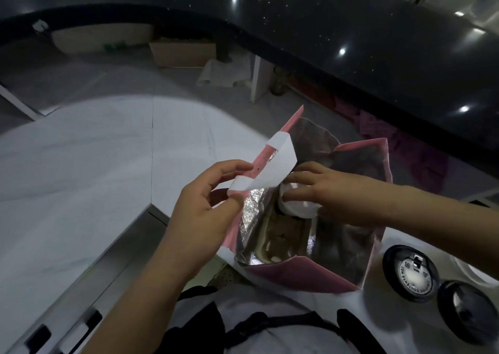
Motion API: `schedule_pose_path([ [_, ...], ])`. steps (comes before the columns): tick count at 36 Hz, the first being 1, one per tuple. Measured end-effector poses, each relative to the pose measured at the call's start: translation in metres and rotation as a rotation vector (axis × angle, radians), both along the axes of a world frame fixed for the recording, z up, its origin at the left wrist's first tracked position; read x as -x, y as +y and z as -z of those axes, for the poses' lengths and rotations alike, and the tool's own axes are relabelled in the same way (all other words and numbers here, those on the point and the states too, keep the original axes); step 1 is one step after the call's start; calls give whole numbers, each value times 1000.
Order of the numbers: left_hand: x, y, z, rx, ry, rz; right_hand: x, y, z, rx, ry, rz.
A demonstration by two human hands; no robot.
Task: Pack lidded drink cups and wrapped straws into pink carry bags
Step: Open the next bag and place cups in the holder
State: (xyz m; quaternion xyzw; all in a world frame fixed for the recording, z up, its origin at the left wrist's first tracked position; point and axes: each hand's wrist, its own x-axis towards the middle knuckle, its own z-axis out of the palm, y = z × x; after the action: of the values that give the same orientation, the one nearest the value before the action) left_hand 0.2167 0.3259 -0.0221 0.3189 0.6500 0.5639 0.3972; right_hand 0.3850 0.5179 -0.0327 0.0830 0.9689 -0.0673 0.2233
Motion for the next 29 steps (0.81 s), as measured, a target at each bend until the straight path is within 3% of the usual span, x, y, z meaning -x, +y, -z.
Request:
schedule_pose_path([
  [14, -5, 1, -1, -6, 5, 12, 11, 10, 25, 22, 5, -49],
  [29, 3, 22, -2, -56, 94, 113, 5, 9, 10, -60, 46, 126],
])
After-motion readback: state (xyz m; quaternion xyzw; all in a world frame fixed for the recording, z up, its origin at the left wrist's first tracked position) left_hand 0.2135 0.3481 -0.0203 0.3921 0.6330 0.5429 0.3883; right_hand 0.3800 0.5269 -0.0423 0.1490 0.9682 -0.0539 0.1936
